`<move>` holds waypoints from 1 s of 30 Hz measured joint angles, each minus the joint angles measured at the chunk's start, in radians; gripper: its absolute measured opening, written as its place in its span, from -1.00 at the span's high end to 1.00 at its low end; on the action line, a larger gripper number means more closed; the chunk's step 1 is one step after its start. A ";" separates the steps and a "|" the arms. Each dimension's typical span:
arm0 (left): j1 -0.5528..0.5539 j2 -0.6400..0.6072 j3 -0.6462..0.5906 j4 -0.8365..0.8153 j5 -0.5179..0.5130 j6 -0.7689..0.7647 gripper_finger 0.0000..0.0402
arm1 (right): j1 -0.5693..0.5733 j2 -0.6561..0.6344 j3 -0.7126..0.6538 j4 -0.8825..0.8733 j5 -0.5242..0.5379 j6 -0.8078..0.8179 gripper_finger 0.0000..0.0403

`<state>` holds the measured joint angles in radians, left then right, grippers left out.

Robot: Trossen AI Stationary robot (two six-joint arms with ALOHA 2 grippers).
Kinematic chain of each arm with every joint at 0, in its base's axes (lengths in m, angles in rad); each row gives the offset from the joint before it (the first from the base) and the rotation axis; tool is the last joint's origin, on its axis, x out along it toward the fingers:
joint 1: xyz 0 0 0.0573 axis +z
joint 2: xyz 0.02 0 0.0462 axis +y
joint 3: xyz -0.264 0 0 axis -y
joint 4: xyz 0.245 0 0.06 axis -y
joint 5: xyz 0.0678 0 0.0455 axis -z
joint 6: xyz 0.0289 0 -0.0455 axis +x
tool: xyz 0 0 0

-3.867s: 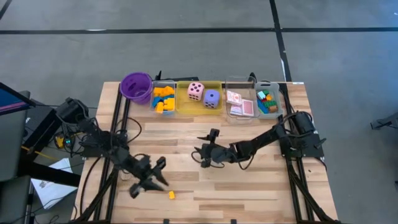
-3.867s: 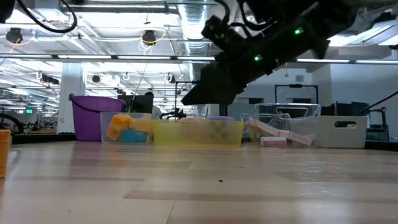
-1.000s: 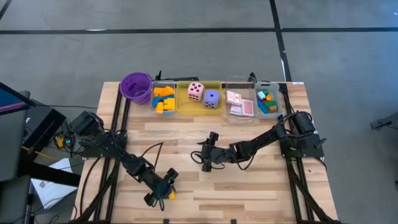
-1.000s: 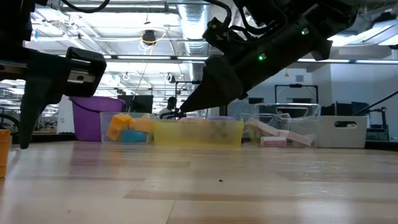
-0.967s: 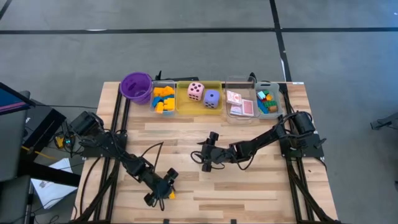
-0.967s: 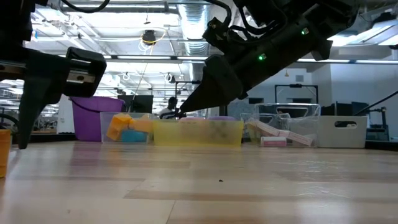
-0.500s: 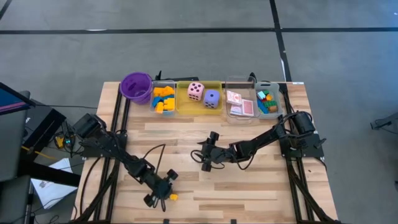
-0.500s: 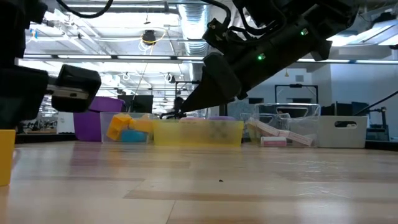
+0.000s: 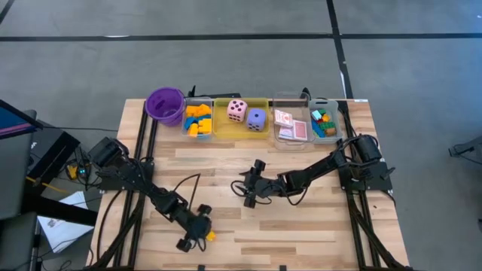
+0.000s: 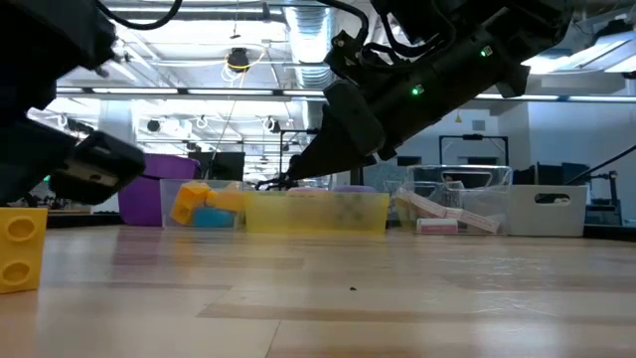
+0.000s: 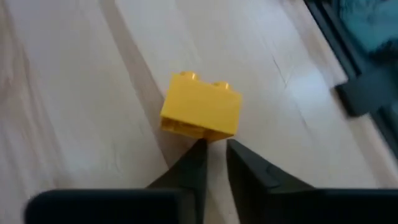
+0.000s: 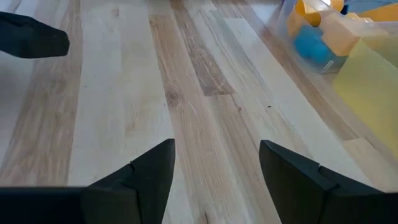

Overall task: Pick & Place Toys
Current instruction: Put the small yellow game piece into the gray bin

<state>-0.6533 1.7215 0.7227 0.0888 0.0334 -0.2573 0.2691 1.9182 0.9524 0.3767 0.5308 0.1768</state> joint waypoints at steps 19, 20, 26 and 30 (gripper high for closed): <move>0.000 -0.001 -0.001 0.094 -0.023 -0.622 -0.47 | 0.000 0.000 0.000 -0.002 -0.008 0.066 -0.13; 0.000 -0.001 -0.001 0.095 -0.029 -0.661 -0.48 | 0.000 0.000 0.000 -0.002 -0.008 0.080 -0.13; 0.000 -0.001 0.000 0.097 -0.076 -0.827 -0.47 | -0.002 0.000 0.000 -0.002 -0.007 0.152 -0.13; -0.001 -0.001 0.000 0.086 -0.115 -0.867 -0.43 | -0.002 0.000 0.000 -0.002 -0.007 0.157 -0.13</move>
<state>-0.6540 1.7203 0.7232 0.1750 -0.0816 -1.1239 0.2668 1.9182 0.9524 0.3744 0.5236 0.3336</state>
